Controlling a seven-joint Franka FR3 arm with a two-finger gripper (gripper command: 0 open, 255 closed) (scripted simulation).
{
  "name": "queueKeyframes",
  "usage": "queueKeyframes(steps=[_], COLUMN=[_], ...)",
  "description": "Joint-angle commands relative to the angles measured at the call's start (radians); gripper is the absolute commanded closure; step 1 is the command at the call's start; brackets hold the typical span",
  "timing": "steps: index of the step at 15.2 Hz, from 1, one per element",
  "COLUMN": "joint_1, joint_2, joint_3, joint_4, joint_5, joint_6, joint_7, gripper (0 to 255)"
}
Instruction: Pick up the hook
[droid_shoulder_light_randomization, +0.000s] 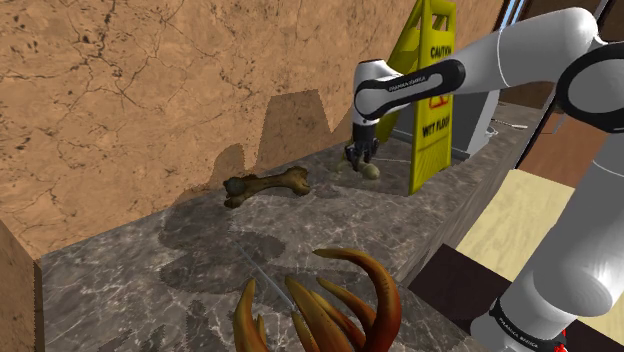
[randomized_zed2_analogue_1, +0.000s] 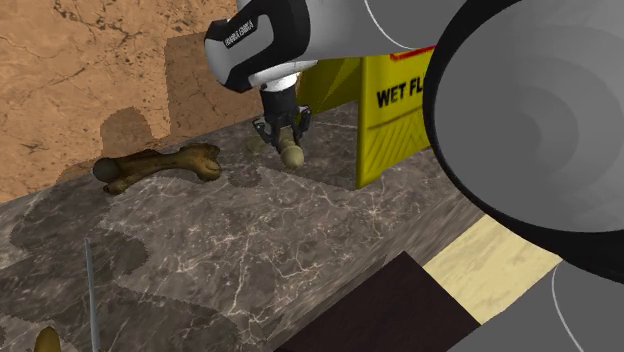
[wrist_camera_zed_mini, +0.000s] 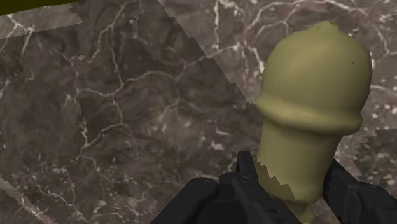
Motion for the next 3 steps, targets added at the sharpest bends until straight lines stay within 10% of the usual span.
queueKeyframes(steps=[1, 3], joint_1=[0.0, 0.0], joint_2=[-0.011, -0.011], joint_3=[0.0, 0.0], joint_4=[0.016, 0.017], joint_5=[0.0, 0.0], joint_6=[-0.026, -0.028], joint_7=[-0.002, -0.002], gripper=[255, 255])
